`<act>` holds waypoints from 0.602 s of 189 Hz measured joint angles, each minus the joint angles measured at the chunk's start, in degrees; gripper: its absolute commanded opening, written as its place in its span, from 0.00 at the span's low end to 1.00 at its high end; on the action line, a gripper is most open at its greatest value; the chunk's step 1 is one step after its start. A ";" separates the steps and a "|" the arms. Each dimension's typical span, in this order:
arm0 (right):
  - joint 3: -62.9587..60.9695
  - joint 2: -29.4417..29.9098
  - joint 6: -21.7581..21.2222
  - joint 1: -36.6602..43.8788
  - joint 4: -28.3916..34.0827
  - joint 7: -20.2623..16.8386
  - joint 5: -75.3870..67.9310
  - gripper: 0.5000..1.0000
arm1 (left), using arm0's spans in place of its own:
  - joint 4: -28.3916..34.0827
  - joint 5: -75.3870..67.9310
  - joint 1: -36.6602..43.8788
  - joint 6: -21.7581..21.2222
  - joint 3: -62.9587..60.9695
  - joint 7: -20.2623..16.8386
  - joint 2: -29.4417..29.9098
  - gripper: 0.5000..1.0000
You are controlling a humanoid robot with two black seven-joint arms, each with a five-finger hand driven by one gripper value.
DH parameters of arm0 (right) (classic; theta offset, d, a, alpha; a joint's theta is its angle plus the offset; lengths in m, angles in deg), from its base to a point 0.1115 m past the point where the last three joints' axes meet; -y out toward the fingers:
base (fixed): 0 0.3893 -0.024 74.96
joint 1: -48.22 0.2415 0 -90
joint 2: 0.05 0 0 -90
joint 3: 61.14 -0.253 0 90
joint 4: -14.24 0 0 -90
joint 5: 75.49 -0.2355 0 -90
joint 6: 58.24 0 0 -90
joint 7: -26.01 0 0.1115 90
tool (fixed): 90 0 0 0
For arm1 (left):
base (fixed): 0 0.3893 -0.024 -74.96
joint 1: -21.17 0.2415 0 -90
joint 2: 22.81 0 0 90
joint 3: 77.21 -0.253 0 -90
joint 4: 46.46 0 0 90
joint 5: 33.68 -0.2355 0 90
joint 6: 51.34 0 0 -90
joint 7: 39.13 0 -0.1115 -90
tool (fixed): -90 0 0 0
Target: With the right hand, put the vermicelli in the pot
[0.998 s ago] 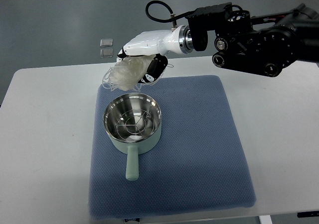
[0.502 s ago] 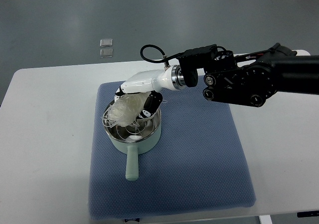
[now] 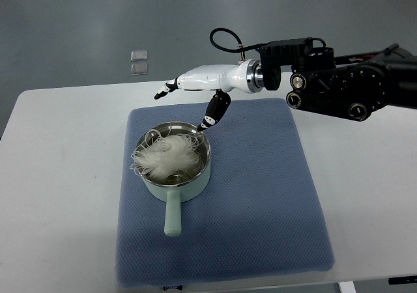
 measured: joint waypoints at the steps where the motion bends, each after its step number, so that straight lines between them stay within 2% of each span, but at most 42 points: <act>1: -0.29 -0.33 -0.01 -0.06 -0.08 -0.05 -0.56 0.77 | 0.00 0.00 0.00 0.00 0.00 0.00 0.00 1.00; 32: -4.56 -4.28 0.60 -3.42 -3.96 -0.83 -12.09 0.77 | 0.00 0.00 0.00 0.00 -0.04 0.00 0.00 1.00; 47: -9.18 -4.93 2.94 -7.58 -7.37 -2.36 -19.51 0.77 | 0.00 0.00 0.00 0.00 -0.07 0.00 0.00 1.00; 83: -23.26 -4.55 9.77 -20.08 -13.50 -8.80 -34.03 0.77 | 0.00 0.00 0.07 0.00 -0.07 0.00 0.00 1.00; 104: -29.88 -4.13 11.07 -26.10 -15.48 -9.74 -38.53 0.78 | 0.00 0.00 0.09 0.00 -0.07 0.00 0.00 1.00; 114: -32.72 -3.90 11.33 -29.03 -15.96 -9.85 -40.32 0.81 | 0.00 0.00 0.10 0.00 -0.08 0.00 0.00 1.00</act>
